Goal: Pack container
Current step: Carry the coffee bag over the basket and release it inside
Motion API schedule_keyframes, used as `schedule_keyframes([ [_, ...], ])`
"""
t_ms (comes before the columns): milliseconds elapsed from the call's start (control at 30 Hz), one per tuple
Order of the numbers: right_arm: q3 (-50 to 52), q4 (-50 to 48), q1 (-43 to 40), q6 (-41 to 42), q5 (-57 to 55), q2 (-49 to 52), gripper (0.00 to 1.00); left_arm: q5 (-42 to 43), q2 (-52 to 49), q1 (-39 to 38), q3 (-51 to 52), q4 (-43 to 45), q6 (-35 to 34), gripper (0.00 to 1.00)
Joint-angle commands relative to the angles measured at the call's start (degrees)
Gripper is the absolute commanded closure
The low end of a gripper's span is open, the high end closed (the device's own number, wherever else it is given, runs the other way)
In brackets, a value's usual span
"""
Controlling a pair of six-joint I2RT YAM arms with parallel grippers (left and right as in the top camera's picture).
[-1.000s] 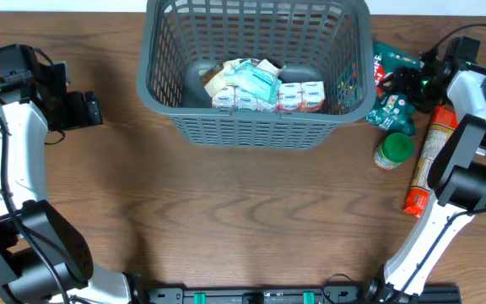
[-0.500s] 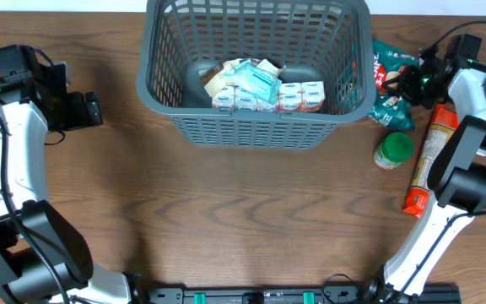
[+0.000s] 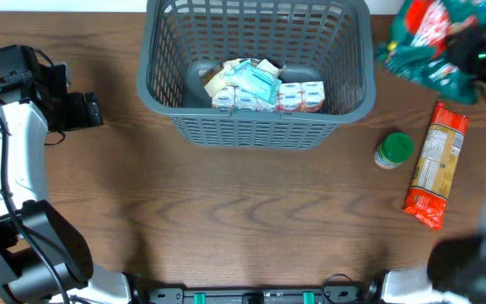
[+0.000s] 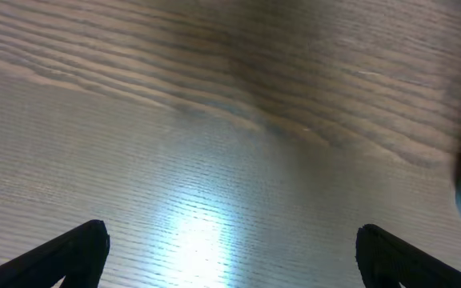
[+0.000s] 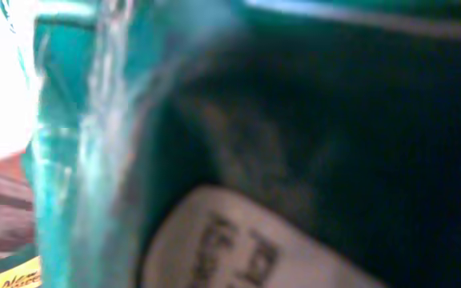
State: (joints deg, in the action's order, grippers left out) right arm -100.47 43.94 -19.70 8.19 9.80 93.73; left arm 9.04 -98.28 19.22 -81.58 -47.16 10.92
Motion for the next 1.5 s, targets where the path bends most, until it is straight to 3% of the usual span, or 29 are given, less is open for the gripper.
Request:
schedule_keyframes([
  [0, -1.90, -2.23, 0.48, 0.04, -1.22, -6.54, 0.99, 0.37, -0.20, -0.09, -0.26, -0.26, 1.25, 0.01],
  [133, -1.90, -6.64, 2.86, -3.74, 1.31, -11.06, 0.99, 0.37, -0.20, -0.09, -0.26, -0.35, 1.22, 0.01],
  [367, -1.90, -13.81, 13.62, -18.86, 18.75, -10.56, 0.99, 0.39, -0.20, -0.09, -0.26, -0.76, 1.22, 0.02],
  [800, -1.88, -11.87, 34.93, -38.66, 19.93, -1.88, 0.99, 0.39, -0.20, -0.09, -0.26, -1.60, 1.22, 0.01],
  [1267, -1.88, -2.91, 36.26, -40.22, 13.11, 13.81, 0.99, 0.42, -0.20, -0.09, -0.26, -1.88, 1.22, 0.01],
  [1333, -1.88, -1.66, 36.24, -40.19, 11.26, 15.30, 0.96, 0.42, -0.20, -0.09, -0.26, -1.86, 1.22, 0.01],
  [1467, -1.88, 1.38, 36.24, -40.19, 9.68, 17.03, 0.70, 0.42, -0.20, -0.09, -0.26, -1.88, 1.22, 0.01],
])
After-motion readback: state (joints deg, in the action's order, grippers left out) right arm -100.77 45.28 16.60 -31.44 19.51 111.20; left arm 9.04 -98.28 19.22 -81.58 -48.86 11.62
